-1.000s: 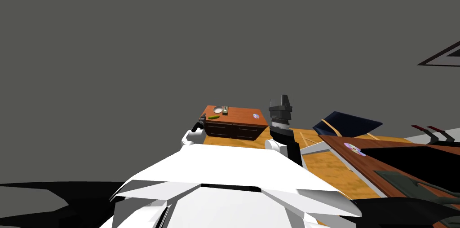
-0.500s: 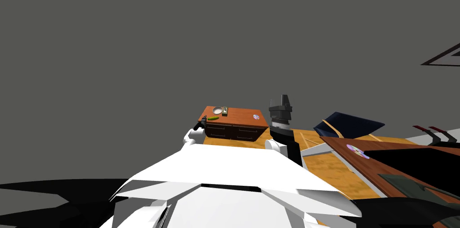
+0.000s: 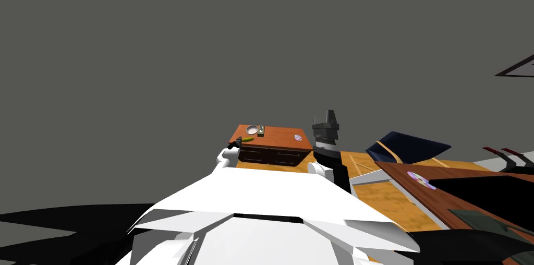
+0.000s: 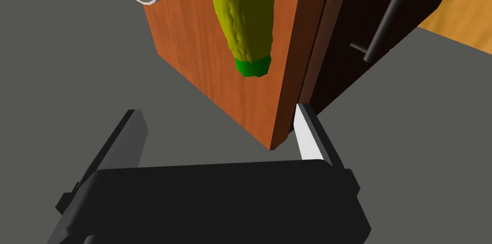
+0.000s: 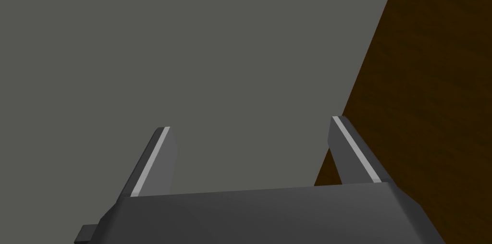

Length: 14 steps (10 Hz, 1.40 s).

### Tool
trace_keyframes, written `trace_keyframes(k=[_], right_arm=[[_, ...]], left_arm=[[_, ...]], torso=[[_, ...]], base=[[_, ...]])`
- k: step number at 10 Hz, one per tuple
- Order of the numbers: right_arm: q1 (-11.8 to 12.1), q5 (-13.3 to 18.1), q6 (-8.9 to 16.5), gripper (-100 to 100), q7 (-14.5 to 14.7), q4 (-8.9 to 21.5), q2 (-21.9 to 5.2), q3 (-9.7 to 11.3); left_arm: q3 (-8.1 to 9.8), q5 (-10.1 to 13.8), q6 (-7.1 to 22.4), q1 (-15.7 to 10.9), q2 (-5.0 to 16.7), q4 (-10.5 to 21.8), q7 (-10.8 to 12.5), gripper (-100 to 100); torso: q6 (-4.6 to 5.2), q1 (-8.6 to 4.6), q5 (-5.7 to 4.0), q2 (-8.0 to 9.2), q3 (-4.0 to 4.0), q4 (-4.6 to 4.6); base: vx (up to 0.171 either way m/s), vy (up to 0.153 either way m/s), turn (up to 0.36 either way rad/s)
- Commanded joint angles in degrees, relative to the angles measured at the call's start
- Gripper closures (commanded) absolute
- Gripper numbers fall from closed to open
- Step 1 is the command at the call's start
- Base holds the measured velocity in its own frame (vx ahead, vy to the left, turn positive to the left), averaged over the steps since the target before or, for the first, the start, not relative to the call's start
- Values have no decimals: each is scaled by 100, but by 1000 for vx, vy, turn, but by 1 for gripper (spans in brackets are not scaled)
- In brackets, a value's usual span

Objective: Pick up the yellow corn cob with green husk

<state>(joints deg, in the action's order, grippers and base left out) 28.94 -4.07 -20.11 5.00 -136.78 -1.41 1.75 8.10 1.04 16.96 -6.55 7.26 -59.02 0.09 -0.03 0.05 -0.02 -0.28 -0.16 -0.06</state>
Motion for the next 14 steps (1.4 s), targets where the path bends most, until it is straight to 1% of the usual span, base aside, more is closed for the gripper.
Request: trace_keyframes(k=[1, 5, 6, 8, 10, 11, 12, 13, 14], right_arm=[[0, 0, 0, 0, 0, 0, 0, 0], [0, 0, 0, 0, 0, 0, 0, 0], [0, 0, 0, 0, 0, 0, 0, 0], [0, 0, 0, 0, 0, 0, 0, 0], [0, 0, 0, 0, 0, 0, 0, 0], [0, 0, 0, 0, 0, 0, 0, 0], [0, 0, 0, 0, 0, 0, 0, 0], [-1, 0, 0, 0, 0, 0, 0, 0], [0, 0, 0, 0, 0, 0, 0, 0]], left_arm=[[29, -9, 163, -196, -43, 286, -1, -100], [47, 56, 624, -676, -140, 1091, 3, -100], [47, 56, 624, -676, -140, 1092, 3, -100], [49, 83, 782, -837, -194, 1374, 8, -100], [48, 104, 888, -930, -244, 1573, 12, -100], [61, 85, 799, -982, -223, 1649, 24, -100], [63, 85, 792, -996, -224, 1680, 27, 0], [39, 81, 590, -943, -235, 1823, 37, -100], [28, 79, 488, -917, -240, 1896, 42, -100]], torso=[[0, 0, 0, 0, 0, 0], [0, 10, 3, -12, -7, -3], [0, 4, 1, -11, -6, -2], [0, 1, 0, 6, 3, 1], [-1, 8, 2, -4, -2, -1], [0, 7, 2, -5, -3, -1], [-1, 2, 1, 11, 5, 1], [-1, -1, 0, 23, 13, 4], [-1, 0, 0, 15, 9, 3]], base=[[58, 19, -3], [99, 28, -10], [65, 6, -1], [65, 19, -8], [95, 28, -17], [39, 11, -5], [8, 2, 1], [53, 7, -4], [95, 9, -4]])
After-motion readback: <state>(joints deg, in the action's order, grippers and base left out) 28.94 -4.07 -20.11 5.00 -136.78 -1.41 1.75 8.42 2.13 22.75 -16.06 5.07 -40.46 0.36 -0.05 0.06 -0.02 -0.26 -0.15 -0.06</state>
